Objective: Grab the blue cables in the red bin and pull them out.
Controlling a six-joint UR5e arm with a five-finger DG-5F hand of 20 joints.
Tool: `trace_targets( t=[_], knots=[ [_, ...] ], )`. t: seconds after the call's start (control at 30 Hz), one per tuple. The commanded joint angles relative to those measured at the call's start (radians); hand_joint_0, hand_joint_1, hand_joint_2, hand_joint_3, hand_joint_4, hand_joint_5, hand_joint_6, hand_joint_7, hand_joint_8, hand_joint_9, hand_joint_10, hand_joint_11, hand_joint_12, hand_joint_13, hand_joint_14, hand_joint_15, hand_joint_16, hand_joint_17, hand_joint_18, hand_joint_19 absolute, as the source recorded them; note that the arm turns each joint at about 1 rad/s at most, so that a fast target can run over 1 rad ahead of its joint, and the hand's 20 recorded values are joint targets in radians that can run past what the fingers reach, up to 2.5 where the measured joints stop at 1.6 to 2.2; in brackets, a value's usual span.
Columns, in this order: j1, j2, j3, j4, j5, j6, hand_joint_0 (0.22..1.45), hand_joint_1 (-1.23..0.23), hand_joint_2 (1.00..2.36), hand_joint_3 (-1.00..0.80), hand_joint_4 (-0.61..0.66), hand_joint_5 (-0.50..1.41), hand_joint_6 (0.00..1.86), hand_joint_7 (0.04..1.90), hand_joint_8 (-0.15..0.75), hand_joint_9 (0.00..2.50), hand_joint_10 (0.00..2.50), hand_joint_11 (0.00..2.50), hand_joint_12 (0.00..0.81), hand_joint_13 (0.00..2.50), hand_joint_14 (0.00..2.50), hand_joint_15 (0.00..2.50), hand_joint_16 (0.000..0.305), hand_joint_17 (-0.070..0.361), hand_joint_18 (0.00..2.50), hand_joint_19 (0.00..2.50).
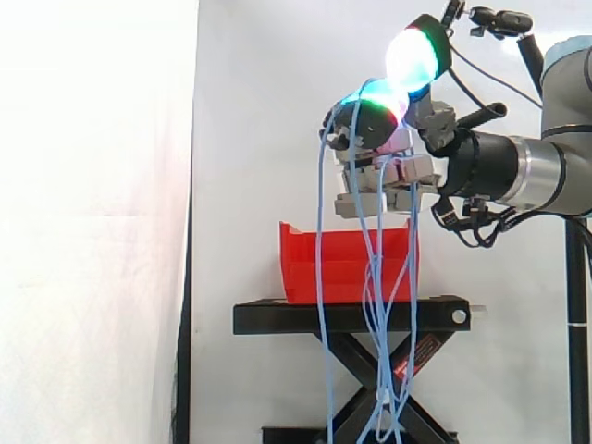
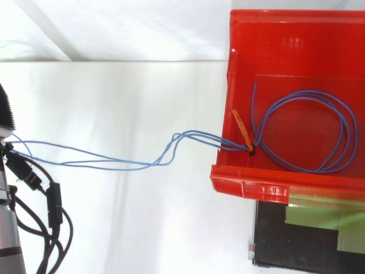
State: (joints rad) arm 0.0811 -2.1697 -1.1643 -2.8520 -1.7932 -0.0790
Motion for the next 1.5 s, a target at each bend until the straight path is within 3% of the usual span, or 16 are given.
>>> trace_targets(
  t=[0.0,0.2,0.43,0.87,1.03,1.2,1.37,1.47],
  knots=[
    [0.0,-0.001,0.0,0.0,0.0,0.0,0.65,-0.71,1.0,-1.0,0.19,0.78,0.44,0.51,0.255,0.96,0.61,1.43,0.447,1.46,0.0,1.52,0.057,0.128,0.86,1.07],
    [0.0,0.001,0.0,-0.001,0.0,0.0,0.61,-0.69,1.0,-1.0,0.22,0.84,0.39,0.52,0.267,1.03,0.54,1.43,0.466,1.48,0.0,1.52,0.06,0.135,0.9,1.04],
    [0.0,0.001,0.0,-0.001,0.0,0.0,0.59,-0.71,1.0,-1.0,0.18,0.91,0.31,0.57,0.256,1.08,0.47,1.42,0.477,1.5,0.0,1.5,0.061,0.137,0.92,1.04],
    [0.002,0.001,-0.003,-0.004,0.0,-0.003,0.6,-0.75,1.0,-1.0,0.17,0.91,0.27,0.6,0.239,1.1,0.41,1.47,0.461,1.49,0.01,1.5,0.059,0.132,0.91,1.03],
    [0.003,0.001,-0.032,0.002,-0.002,-0.009,0.61,-0.79,1.0,-1.0,0.16,0.91,0.27,0.6,0.238,1.1,0.41,1.49,0.463,1.49,0.01,1.49,0.058,0.13,0.91,1.02],
    [0.005,-0.001,-0.064,0.056,-0.002,-0.011,0.61,-0.81,1.0,-1.0,0.15,0.92,0.25,0.6,0.238,1.1,0.39,1.47,0.462,1.49,0.01,1.5,0.057,0.129,0.9,1.03],
    [0.006,-0.001,-0.064,0.072,-0.009,-0.06,0.61,-0.81,1.0,-1.0,0.16,0.92,0.25,0.61,0.239,1.1,0.39,1.47,0.461,1.48,0.01,1.49,0.057,0.129,0.9,1.02],
    [0.006,-0.001,-0.064,0.072,-0.021,-0.121,0.61,-0.81,1.0,-1.0,0.16,0.93,0.23,0.61,0.238,1.1,0.38,1.49,0.468,1.49,0.01,1.49,0.057,0.128,0.9,1.03]
  ],
)
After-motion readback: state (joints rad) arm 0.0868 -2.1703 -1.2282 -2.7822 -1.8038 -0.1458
